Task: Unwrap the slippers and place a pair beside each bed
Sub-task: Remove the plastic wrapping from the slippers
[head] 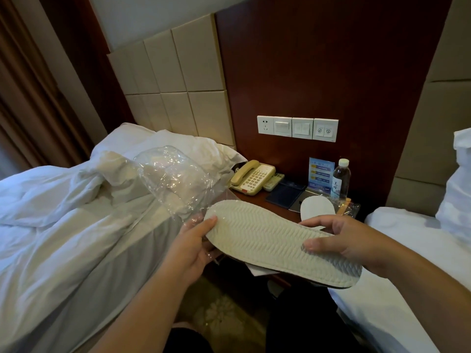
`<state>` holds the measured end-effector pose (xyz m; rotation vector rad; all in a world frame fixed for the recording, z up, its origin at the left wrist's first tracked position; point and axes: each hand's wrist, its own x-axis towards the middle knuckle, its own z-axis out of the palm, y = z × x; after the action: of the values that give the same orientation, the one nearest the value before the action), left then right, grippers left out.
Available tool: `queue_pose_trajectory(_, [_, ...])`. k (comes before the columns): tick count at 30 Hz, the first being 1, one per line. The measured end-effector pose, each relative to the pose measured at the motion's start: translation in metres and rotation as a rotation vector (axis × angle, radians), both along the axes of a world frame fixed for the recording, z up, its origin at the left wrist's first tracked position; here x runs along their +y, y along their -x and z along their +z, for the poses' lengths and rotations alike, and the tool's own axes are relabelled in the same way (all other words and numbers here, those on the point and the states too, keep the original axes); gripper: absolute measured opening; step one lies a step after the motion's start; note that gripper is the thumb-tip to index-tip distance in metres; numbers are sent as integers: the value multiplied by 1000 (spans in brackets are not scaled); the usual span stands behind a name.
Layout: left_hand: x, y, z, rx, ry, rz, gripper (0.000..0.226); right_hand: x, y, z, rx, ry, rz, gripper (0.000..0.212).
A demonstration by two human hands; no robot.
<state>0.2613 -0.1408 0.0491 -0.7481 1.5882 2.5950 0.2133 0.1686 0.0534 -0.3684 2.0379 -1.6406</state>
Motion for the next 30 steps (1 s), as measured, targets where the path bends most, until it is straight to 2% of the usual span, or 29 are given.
queue_pose_trajectory(4, [-4, 11, -14, -29, 11, -5, 59, 12, 9, -10, -18, -36, 2, 52])
queue_pose_trajectory(9, [-4, 35, -33, -21, 47, 54, 82, 24, 19, -26, -63, -38, -15, 48])
queue_pose_trajectory(14, [-5, 66, -60, -52, 75, 105, 72, 49, 31, -43, -129, 7, -20, 47])
queue_pose_trajectory(18, [2, 93, -88, -111, 127, 73, 60, 65, 42, -62, -156, 108, -109, 41])
queue_pose_trajectory(22, [17, 118, -114, -179, 117, 51, 49, 74, 54, -78, -142, 107, -242, 55])
queue_pose_trajectory(25, [28, 135, -130, -200, 142, 46, 47, 78, 64, -86, -111, 65, -315, 64])
queue_pose_trajectory(28, [37, 151, -143, -220, 161, 6, 55, 80, 70, -89, -107, 100, -370, 54])
queue_pose_trajectory(30, [41, 158, -146, -244, 169, -91, 67, 80, 71, -89, -113, 119, -401, 51])
